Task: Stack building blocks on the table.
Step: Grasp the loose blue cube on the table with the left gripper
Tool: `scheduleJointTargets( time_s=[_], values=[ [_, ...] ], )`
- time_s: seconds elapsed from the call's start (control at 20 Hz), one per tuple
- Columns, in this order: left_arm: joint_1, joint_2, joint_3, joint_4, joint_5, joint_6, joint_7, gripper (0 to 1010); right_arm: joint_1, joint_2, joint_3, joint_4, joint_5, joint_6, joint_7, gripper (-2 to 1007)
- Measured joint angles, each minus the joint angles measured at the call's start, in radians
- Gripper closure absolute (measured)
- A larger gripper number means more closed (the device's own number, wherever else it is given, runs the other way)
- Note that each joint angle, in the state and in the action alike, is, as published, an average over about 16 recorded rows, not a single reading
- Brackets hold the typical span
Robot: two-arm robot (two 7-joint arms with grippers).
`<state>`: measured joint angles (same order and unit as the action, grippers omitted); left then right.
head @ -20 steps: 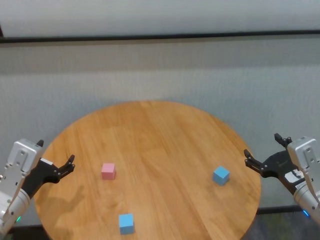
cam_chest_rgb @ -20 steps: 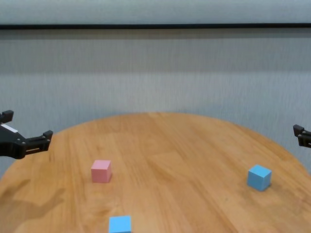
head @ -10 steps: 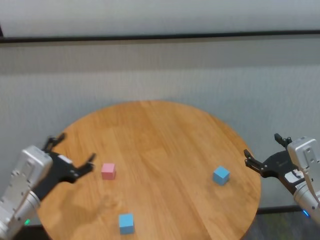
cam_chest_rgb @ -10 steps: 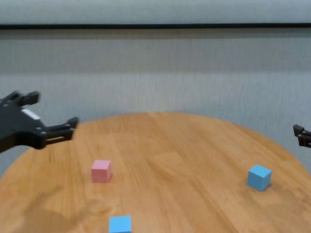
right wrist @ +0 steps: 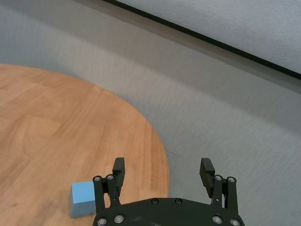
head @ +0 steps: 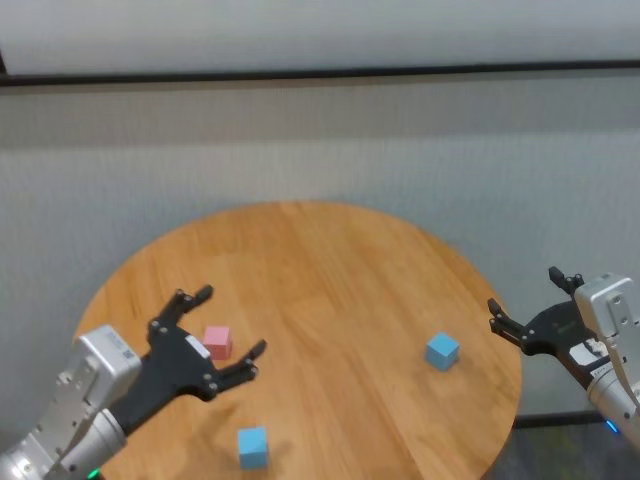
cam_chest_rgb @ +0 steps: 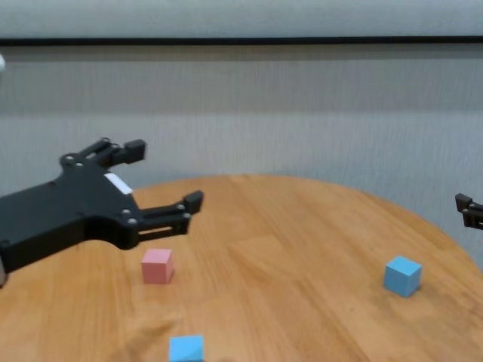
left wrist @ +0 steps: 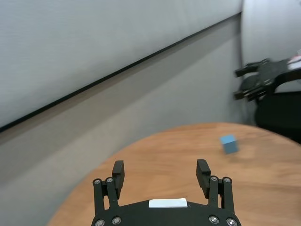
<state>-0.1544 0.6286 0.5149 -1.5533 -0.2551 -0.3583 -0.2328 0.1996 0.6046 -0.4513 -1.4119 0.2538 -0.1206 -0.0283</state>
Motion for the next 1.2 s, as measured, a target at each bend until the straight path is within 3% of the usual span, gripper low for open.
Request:
scheduleJointTargets(
  time_s=[0.3, 0.7, 1.2],
  values=[
    [-0.005, -0.008, 0.017, -0.002, -0.049, 0.003, -0.091, 7, 0.0, 0.0, 0.0, 0.0, 0.0, 0.0, 0.0, 0],
    [-0.018, -0.014, 0.026, 0.034, -0.102, 0.045, -0.185, 7, 0.0, 0.0, 0.0, 0.0, 0.0, 0.0, 0.0, 0],
    [-0.019, -0.005, 0.031, 0.077, -0.109, 0.106, -0.256, 7, 0.0, 0.0, 0.0, 0.0, 0.0, 0.0, 0.0, 0]
  ],
)
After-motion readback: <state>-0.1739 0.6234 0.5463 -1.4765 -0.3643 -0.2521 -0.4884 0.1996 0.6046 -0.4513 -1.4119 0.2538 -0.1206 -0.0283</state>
